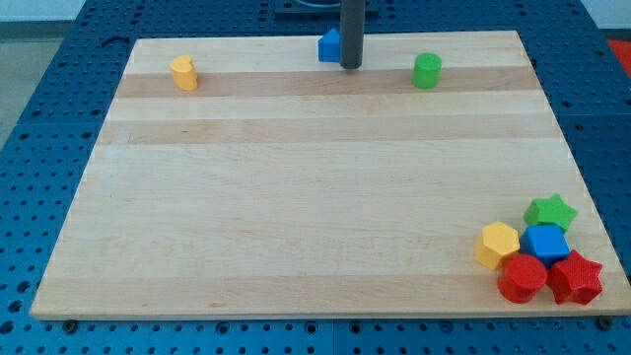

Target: Push the green circle a bit down

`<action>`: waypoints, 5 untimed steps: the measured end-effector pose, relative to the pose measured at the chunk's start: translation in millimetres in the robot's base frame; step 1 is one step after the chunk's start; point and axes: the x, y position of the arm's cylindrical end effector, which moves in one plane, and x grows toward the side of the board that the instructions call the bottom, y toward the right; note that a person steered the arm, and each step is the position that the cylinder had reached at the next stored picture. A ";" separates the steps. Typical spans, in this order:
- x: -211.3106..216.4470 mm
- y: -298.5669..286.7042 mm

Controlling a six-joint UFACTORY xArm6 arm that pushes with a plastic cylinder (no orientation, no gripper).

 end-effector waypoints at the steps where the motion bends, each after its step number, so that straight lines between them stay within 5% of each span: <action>1: -29.3 33.0; 5: -22.1 90.0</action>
